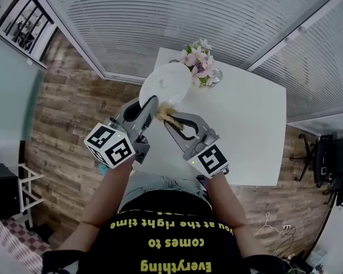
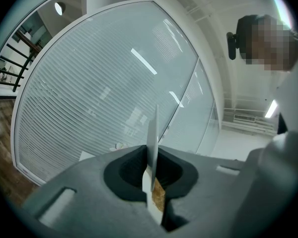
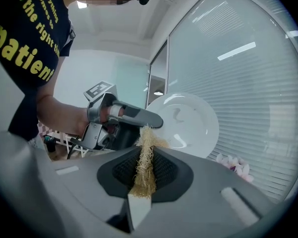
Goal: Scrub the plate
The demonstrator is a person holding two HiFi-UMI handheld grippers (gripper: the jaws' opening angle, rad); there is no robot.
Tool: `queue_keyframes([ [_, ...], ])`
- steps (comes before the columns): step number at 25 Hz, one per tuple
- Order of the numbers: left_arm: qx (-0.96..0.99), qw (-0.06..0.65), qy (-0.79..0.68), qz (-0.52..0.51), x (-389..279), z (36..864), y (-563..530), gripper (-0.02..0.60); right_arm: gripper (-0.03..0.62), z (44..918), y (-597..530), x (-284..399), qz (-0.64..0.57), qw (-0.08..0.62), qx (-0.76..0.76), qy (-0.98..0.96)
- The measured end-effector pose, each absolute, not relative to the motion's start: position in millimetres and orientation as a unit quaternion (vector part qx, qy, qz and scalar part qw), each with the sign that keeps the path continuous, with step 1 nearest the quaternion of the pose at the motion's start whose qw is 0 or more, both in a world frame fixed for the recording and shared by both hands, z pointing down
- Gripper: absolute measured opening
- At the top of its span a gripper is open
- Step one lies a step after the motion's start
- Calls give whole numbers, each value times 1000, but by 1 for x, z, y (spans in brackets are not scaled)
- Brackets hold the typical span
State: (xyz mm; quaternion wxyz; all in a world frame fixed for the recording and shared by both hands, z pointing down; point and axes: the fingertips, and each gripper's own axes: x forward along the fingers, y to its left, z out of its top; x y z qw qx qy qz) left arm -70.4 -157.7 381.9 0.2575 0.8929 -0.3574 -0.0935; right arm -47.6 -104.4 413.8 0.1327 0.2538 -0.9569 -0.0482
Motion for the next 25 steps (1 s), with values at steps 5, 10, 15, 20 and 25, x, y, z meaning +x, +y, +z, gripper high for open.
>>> queue_keyframes([
  [5, 895, 256, -355, -89, -68, 382, -158, 20, 42, 419, -119, -28, -34, 131, 291, -947],
  [10, 895, 257, -353, -88, -66, 385, -158, 20, 42, 424, -134, -5, -12, 127, 336, -933],
  [15, 897, 257, -350, -85, -64, 385, -156, 20, 41, 422, -146, 12, -13, 129, 362, -923],
  [20, 895, 259, -352, -86, -65, 385, -157, 20, 43, 419, -153, 25, -14, 130, 379, -916],
  [25, 895, 259, -353, -86, -66, 386, -158, 20, 41, 424, -149, 21, -7, 131, 373, -918],
])
